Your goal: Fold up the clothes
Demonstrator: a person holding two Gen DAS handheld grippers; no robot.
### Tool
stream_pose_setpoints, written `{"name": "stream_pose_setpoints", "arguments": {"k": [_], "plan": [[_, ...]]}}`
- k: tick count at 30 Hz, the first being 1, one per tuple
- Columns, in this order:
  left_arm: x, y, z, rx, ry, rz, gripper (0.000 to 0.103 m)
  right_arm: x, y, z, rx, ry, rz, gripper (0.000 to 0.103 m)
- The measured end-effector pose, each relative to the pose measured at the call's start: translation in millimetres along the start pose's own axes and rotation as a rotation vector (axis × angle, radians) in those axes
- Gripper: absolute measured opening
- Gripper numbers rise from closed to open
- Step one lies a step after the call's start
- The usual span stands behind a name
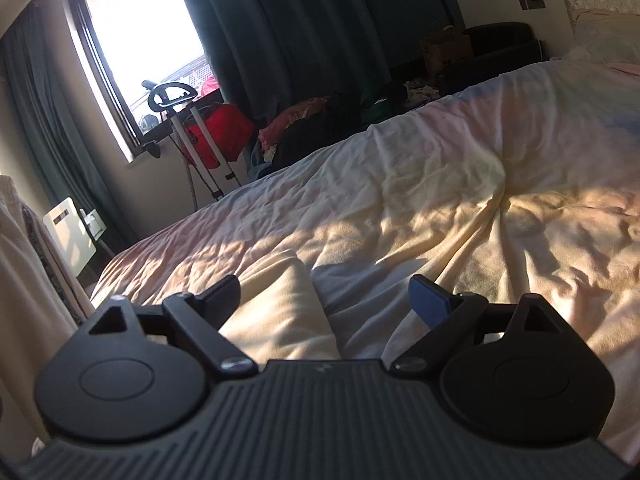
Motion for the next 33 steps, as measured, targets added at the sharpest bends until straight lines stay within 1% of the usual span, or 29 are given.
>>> {"name": "stream_pose_setpoints", "arguments": {"k": [4, 5, 7, 10, 12, 13, 15, 16, 17, 18, 19, 20, 21, 23, 26, 28, 31, 33], "plan": [[58.4, 1.8, -72.3, -0.025, 0.165, -0.076, 0.013, 24.7, 3.9, 11.1, 0.022, 0.101, 0.004, 0.092], [69.6, 2.2, -92.3, -0.037, 0.208, -0.096, 0.013, 30.5, 4.8, 13.7, 0.027, 0.122, 0.000, 0.092], [85.9, 3.6, -133.1, -0.087, 0.300, -0.127, 0.013, 39.9, 5.7, 17.5, 0.039, 0.154, -0.007, 0.092], [92.4, 5.3, -190.6, -0.184, 0.429, -0.166, 0.013, 45.7, 7.5, 19.3, 0.050, 0.171, 0.002, 0.092], [92.4, 5.7, -218.0, -0.240, 0.488, -0.183, 0.014, 45.5, 10.2, 18.5, 0.039, 0.174, 0.018, 0.092], [92.1, 5.3, -226.4, -0.260, 0.507, -0.189, 0.015, 45.5, 11.7, 17.6, 0.026, 0.196, 0.061, 0.093], [67.7, 10.4, -227.5, -0.303, 0.538, -0.217, 0.017, 43.5, 15.1, 15.5, -0.006, 0.239, 0.156, 0.093], [61.0, 12.2, -227.4, -0.326, 0.550, -0.231, 0.024, 41.8, 16.8, 14.4, -0.025, 0.260, 0.207, 0.093], [57.7, 14.3, -227.1, -0.359, 0.558, -0.243, 0.035, 40.0, 18.4, 13.3, -0.043, 0.282, 0.258, 0.093], [45.9, 20.1, -224.9, -0.409, 0.560, -0.257, 0.046, 38.1, 20.1, 12.3, -0.062, 0.302, 0.307, 0.093], [33.8, 25.2, -219.3, -0.459, 0.556, -0.267, 0.068, 35.1, 22.9, 11.0, -0.083, 0.314, 0.343, 0.093], [26.7, 25.2, -215.8, -0.486, 0.546, -0.274, 0.077, 32.7, 26.1, 9.1, -0.103, 0.329, 0.365, 0.093], [15.8, 25.0, -211.9, -0.497, 0.546, -0.287, 0.079, 30.5, 29.4, 7.1, -0.124, 0.344, 0.386, 0.093], [-6.3, 23.3, -203.4, -0.512, 0.564, -0.308, 0.090, 29.1, 35.5, 1.9, -0.164, 0.378, 0.407, 0.093], [-30.5, 8.0, -193.1, -0.542, 0.582, -0.310, 0.092, 28.0, 40.3, -6.4, -0.212, 0.421, 0.426, 0.093], [-43.5, 0.4, -182.8, -0.567, 0.574, -0.301, 0.093, 27.5, 40.9, -11.9, -0.237, 0.430, 0.413, 0.093], [-60.0, -6.1, -166.9, -0.602, 0.590, -0.259, 0.093, 26.6, 41.4, -20.4, -0.270, 0.443, 0.403, 0.093], [-65.8, -32.2, -150.6, -0.614, 0.596, -0.246, 0.094, 25.1, 42.3, -25.2, -0.288, 0.444, 0.394, 0.093]]}}
Point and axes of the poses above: each gripper's, at about its wrist camera, not at the fingertips, and y roughly the way its jaws point, x to its right, z to its top, the point moved 3 cm from there along y, roughly the way its jaws point, and after that the axes turned 3 degrees about z, right-handed, at the moved point
